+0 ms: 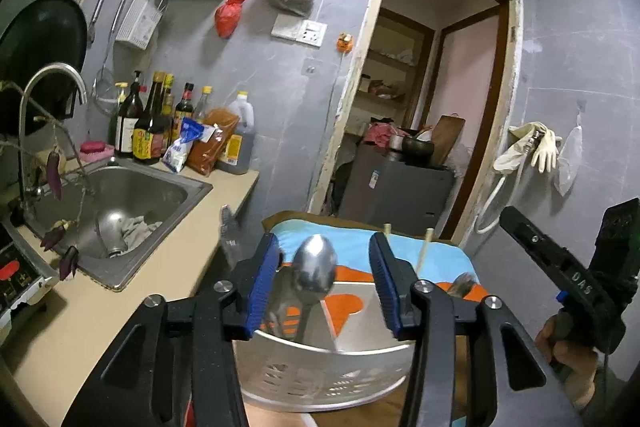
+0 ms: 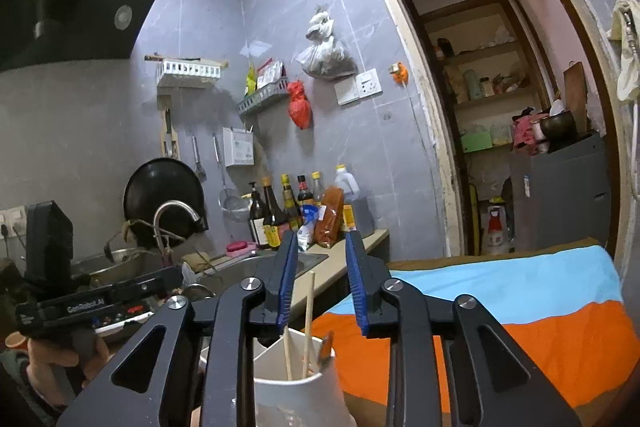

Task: Organize utensils
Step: 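Open both tools to drop the spoon and chopstick into the caddy, then move both tools back over the two remaining wooden chopsticks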

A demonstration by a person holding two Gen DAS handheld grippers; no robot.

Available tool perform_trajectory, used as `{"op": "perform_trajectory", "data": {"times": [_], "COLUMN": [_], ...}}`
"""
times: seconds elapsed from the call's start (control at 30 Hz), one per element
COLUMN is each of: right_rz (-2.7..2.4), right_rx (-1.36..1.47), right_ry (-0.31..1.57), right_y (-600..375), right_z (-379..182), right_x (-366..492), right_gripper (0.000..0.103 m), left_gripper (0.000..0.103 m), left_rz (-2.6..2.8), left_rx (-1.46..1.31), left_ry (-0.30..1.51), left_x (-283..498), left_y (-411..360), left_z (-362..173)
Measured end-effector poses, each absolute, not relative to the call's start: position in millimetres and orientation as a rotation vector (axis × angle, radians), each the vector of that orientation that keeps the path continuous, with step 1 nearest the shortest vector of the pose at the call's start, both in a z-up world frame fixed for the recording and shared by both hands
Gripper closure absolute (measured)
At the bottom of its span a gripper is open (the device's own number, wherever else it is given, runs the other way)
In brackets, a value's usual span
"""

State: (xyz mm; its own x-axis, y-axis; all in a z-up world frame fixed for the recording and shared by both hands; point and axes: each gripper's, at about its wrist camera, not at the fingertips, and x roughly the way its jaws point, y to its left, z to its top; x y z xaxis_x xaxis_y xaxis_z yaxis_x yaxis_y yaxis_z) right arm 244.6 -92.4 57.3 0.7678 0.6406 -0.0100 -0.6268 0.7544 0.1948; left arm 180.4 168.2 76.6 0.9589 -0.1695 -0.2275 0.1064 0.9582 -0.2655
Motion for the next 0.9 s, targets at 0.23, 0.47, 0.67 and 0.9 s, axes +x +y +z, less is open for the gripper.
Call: {"op": "perform_trajectory", "data": {"times": [0.23,0.47,0.67,0.9], "right_rz": [0.672,0.603,0.518,0.423], "right_rx": [0.182,0.121,0.065,0.015], "right_ry": [0.028,0.000,-0.008,0.036], "right_y": [-138,-184,-218,-250], "right_z": [88,114,120,106], "right_x": [202,150,110,80], "right_gripper": [0.044,0.013,0.000,0.000], "left_gripper": [0.036,0.012,0.006,0.005], "left_rz": [-0.185,-0.213,-0.213,-0.269], "left_rx": [-0.228,-0.175,-0.103,-0.056], "left_ry": [0.201,0.158,0.110,0.117], "left_x": [158,129,104,88], "left_y": [134,89,50,11], "left_z": [96,111,118,109]}}
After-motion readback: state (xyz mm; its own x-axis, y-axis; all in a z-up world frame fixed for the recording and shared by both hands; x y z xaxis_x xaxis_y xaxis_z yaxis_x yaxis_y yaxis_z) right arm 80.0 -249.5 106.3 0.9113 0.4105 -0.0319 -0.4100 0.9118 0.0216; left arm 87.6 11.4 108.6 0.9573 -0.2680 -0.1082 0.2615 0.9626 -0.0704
